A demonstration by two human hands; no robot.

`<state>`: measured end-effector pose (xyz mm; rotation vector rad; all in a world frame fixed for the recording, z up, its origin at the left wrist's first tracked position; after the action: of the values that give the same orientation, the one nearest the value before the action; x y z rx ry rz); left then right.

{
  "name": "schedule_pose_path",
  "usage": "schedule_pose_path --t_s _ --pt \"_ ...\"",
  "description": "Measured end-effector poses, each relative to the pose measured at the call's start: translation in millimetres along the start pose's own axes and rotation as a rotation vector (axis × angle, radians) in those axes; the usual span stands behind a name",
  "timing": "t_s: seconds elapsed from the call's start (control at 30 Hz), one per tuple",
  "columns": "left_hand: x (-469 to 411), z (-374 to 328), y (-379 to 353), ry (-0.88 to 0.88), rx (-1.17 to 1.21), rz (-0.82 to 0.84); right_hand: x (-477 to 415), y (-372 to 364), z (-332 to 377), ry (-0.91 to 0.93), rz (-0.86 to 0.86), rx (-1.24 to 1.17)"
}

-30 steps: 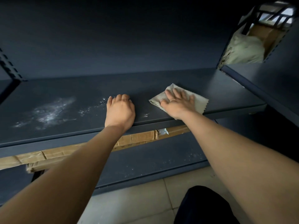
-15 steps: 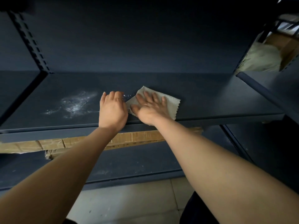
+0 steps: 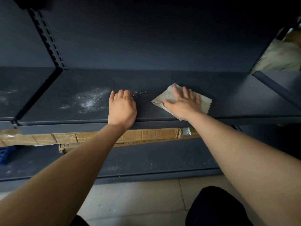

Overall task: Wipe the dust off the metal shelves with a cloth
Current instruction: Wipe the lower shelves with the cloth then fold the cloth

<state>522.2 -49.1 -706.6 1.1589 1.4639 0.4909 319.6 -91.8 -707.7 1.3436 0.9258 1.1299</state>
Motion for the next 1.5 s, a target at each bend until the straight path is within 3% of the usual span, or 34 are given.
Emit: schedule_pose_path --t_s 0.17,0.5,0.8,1.1,1.5 --pt "0 28 8 0.003 -0.098 0.009 -1 -3 28 0.076 0.016 0.005" --pt "-2 36 2 0.072 0.023 -0.062 -19 -9 122 0.338 0.007 0.006" --pt "3 35 8 0.061 0.011 -0.1 2 -10 104 0.376 0.023 -0.021" --pt "13 34 18 0.035 -0.033 -0.085 20 -7 53 0.286 0.033 -0.005" --pt "42 81 54 0.065 -0.06 -0.17 66 -15 153 0.439 0.054 0.008"
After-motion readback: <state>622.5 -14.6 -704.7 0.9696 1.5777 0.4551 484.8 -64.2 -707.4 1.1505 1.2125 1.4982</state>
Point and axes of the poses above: each hand's wrist, its own x-axis away from the middle knuckle, its own y-axis out of the back of the hand, z = x × y, the point moved 2 cm from there along -x, towards the middle knuckle, and after that the axes turned 13 degrees about -y, right-handed, at the moved point
